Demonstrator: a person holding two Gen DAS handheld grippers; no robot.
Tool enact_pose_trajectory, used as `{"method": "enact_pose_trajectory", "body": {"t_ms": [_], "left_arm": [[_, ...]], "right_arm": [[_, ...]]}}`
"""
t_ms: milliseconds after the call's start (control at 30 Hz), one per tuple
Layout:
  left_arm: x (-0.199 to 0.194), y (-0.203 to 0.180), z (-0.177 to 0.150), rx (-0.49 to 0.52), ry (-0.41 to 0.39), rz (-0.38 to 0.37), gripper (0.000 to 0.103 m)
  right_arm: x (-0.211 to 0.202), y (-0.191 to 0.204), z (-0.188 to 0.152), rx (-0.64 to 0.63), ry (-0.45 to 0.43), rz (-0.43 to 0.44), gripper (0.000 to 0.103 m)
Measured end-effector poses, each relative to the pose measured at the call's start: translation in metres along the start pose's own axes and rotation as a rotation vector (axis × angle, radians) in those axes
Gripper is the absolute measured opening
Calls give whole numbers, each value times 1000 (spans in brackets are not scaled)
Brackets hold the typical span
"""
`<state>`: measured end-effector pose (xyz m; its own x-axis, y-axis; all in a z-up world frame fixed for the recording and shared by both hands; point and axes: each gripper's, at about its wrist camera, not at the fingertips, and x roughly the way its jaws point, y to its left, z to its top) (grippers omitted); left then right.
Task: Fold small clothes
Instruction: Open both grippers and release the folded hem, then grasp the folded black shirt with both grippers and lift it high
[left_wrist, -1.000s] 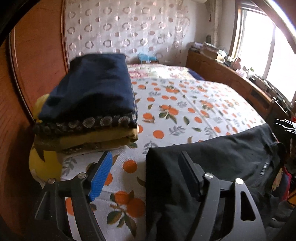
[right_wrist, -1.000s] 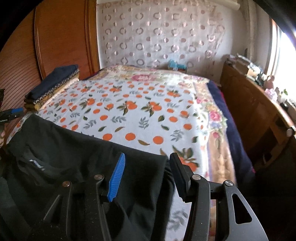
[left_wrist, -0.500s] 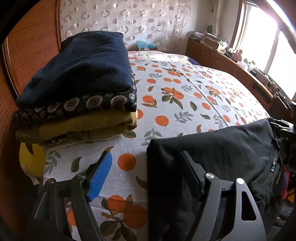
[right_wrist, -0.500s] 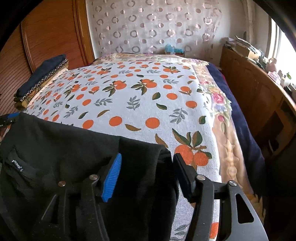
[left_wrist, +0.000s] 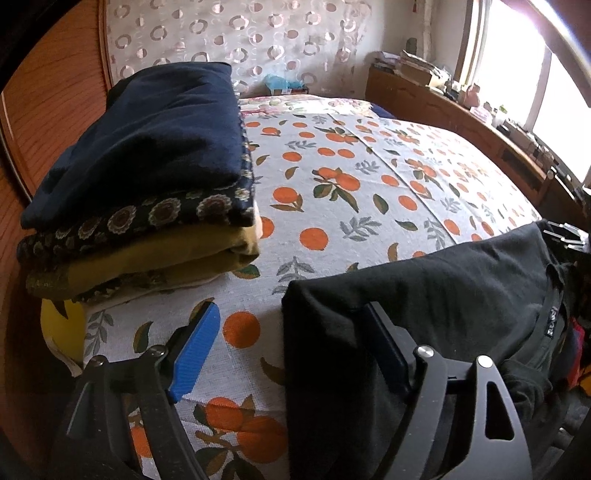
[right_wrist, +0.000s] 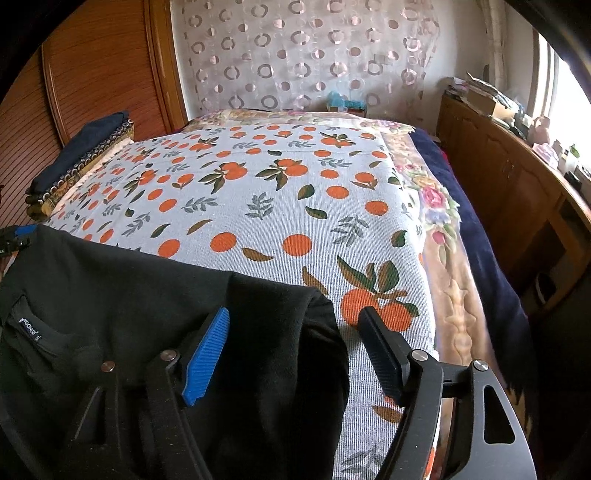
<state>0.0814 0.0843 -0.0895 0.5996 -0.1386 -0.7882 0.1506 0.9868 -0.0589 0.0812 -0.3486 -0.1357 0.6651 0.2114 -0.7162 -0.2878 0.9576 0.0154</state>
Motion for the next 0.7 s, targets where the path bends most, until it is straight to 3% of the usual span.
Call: {"method": "enact_pose_trajectory", "body": {"t_ms": [100,167,200,267,300,367,467,700], "left_arm": [[-2,-6,1,21,6,-29,57],[-4,-10,0,35,9,-55,39],[-4,-13,-1,46,10,-54,37],[-6,-19,-2,60,10,-72,18],[-7,-22,-3,65,7,-79,15],[-14,-27,-5,69,-7,-72,11],[-47,-33,-8,40,-98,-129,11],[-157,-50,11,27,-365,-194,10]], "right_arm": [[1,0,-1,-15,14,5,73],[-1,6,0,-47,29,31,58],[-2,8,1,-57,37,45,47],[-3,14,1,-83,46,71,26],[-4,18,0,-101,48,86,16],[-7,25,-1,-131,42,76,12],[-24,30,-3,-127,3,89,10],[-128,36,2,-97,-243,113,9]]}}
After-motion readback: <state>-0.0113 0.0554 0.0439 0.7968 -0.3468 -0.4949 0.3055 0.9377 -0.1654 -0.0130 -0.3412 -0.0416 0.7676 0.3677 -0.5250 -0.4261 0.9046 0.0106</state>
